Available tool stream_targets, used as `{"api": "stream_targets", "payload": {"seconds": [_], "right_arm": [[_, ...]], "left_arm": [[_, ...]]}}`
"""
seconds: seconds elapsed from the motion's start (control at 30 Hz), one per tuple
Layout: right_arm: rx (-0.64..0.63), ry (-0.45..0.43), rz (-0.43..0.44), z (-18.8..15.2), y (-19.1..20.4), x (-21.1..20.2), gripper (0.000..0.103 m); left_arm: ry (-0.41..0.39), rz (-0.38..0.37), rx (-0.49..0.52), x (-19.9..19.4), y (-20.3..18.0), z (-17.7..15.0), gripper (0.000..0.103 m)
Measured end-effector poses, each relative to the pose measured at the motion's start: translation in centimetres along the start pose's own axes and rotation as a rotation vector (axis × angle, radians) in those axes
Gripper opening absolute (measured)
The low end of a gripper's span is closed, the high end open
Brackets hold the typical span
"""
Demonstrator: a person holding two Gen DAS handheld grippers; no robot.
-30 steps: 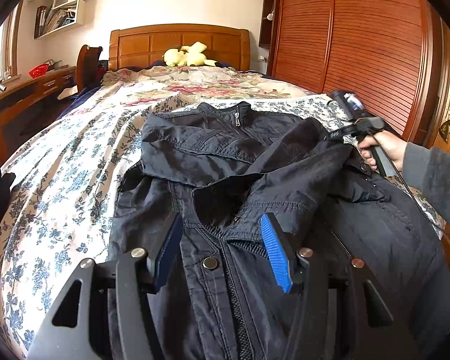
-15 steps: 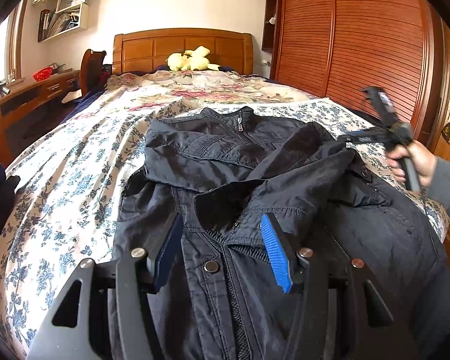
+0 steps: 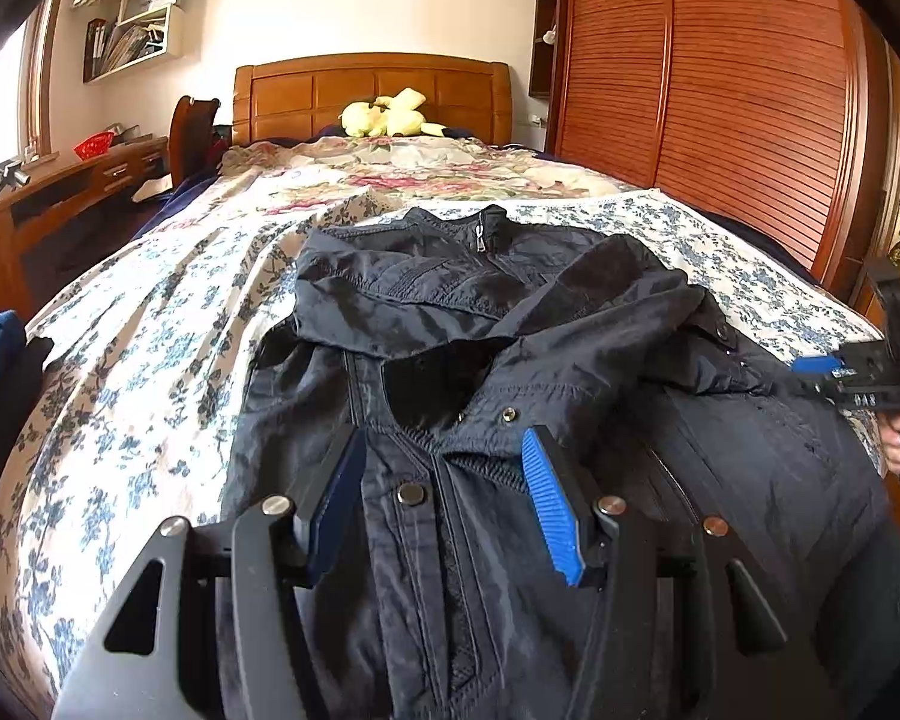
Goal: Fold large clothes
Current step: 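Move the right tool to the jacket hem and close on it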
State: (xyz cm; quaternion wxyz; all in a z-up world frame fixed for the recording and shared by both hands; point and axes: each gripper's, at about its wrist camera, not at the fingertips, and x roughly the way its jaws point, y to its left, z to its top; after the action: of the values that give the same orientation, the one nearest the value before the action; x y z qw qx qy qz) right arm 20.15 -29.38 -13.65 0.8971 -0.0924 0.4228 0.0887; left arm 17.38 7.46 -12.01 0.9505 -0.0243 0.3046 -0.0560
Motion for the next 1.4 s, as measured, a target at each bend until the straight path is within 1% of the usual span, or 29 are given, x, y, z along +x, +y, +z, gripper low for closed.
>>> {"api": "stream_targets", "payload": {"seconds": [0.1, 0.23, 0.37, 0.4, 0.57, 0.63, 0.7, 0.93, 1.07, 1.17, 1.3, 1.4], "right_arm": [[0.000, 0.022, -0.006, -2.1, 0.1, -0.5, 0.041], [0.010, 0.053, -0.001, -3.4, 0.3, -0.5, 0.041], [0.017, 0.053, -0.015, -4.2, 0.3, -0.3, 0.049], [0.027, 0.056, -0.008, -4.3, 0.2, -0.3, 0.052], [0.072, 0.056, 0.037, -4.7, -0.5, 0.0, 0.058], [0.059, 0.041, 0.027, -4.8, -0.3, -0.1, 0.059], [0.043, 0.027, 0.006, -4.9, -0.1, -0.3, 0.063], [0.080, 0.045, 0.014, -4.7, -0.3, -0.5, 0.064], [0.094, 0.036, 0.059, -4.8, -0.5, -2.0, 0.064], [0.081, 0.033, 0.067, -5.3, -0.5, -3.4, 0.064], [0.061, 0.032, 0.051, -6.6, -0.6, -4.9, 0.064], [0.067, 0.045, 0.046, -7.8, -0.9, -5.6, 0.064]], "left_arm": [[0.015, 0.003, -0.016, -0.4, -0.2, -0.4, 0.053], [0.038, 0.018, -0.020, -1.1, -0.5, -1.4, 0.053], [0.069, 0.044, -0.024, -1.9, 0.0, -2.4, 0.053], [0.074, 0.051, -0.024, -2.2, 0.1, -2.6, 0.053], [0.101, 0.084, -0.035, -3.5, 1.3, -3.9, 0.053], [0.112, 0.093, -0.045, -4.1, 2.0, -4.4, 0.053], [0.119, 0.099, -0.053, -4.6, 2.7, -4.8, 0.053], [0.127, 0.129, -0.073, -6.1, 4.1, -5.0, 0.053], [0.129, 0.139, -0.109, -6.9, 4.7, -5.1, 0.053], [0.133, 0.135, -0.115, -7.2, 4.6, -5.1, 0.053], [0.163, 0.137, -0.098, -6.7, 4.2, -5.5, 0.053], [0.185, 0.124, -0.093, -6.1, 4.1, -5.9, 0.053]]}}
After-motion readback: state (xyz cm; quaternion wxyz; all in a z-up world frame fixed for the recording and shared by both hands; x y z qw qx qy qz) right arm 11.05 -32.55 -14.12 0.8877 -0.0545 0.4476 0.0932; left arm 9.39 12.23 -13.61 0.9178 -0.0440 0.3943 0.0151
